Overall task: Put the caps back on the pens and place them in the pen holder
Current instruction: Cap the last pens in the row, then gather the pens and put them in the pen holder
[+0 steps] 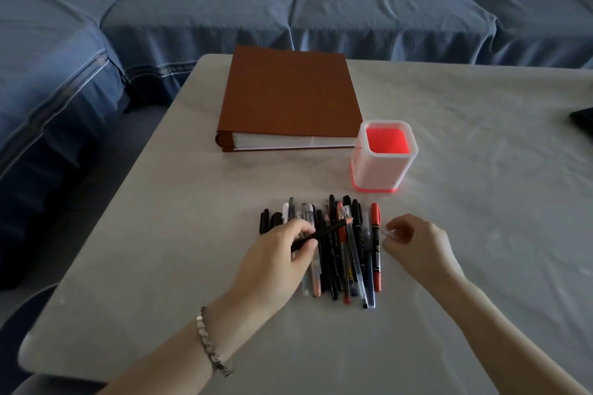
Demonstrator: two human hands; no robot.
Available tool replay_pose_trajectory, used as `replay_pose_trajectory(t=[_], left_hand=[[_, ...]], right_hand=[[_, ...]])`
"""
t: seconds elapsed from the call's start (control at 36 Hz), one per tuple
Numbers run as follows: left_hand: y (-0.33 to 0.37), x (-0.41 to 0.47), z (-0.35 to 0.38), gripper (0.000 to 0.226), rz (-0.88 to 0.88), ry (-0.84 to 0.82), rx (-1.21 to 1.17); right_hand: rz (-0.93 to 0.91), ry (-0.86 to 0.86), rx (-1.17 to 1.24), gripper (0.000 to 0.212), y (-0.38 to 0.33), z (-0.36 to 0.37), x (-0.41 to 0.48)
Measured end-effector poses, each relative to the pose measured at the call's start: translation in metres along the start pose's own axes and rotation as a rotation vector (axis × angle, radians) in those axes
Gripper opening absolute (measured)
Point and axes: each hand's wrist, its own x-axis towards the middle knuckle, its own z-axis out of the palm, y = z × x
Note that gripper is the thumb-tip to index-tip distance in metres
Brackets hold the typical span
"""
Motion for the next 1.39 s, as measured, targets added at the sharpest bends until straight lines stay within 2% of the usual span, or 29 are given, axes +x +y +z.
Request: replay_pose_trajectory(t=[0.14,0.19,0.36,0.69,0.89,0.97,1.11,1.19,1.28,1.39], left_hand=[[0.008,-0.005,-0.002,0.013,0.030,-0.046,-0.131],[0.011,-0.007,-0.003,0.014,0.038,-0.055,-0.170],[0.015,-0.010,-0.003,0.015,0.040,-0.062,-0.182],[0.021,-0.012,-0.005,0.016,0.103,-0.051,-0.206],[0.030,-0.006,0.002,0.015,0.117,-0.101,-0.326],[0.033,0.009,0.007,0.016,0.103,-0.137,-0.311],[0.032,0.061,0.019,0.043,0.134,0.004,-0.039],[0.046,0.107,0.024,0.073,0.130,0.049,-0.039],[0.053,0.142,0.028,0.102,0.061,-0.053,-0.039],[0.055,0.165,0.033,0.114,0.027,-0.184,-0.023]], right_hand=[[-0.063,-0.139,0.455,0.015,-0.023,-0.022,-0.014],[-0.098,-0.171,0.518,0.017,-0.030,-0.031,-0.020],[-0.191,-0.198,0.479,0.020,-0.041,-0.039,-0.027],[-0.221,-0.290,0.432,0.020,-0.047,-0.037,-0.033],[-0.124,-0.329,0.692,0.011,-0.050,-0.036,-0.034],[-0.168,-0.197,0.616,0.016,-0.048,-0.038,-0.027],[-0.331,0.271,0.486,0.025,-0.055,-0.070,0.001],[-0.377,0.434,0.387,0.017,-0.057,-0.089,0.031],[-0.328,0.384,0.325,0.007,-0.057,-0.082,0.060],[-0.268,0.260,0.265,0.016,-0.056,-0.056,0.076]])
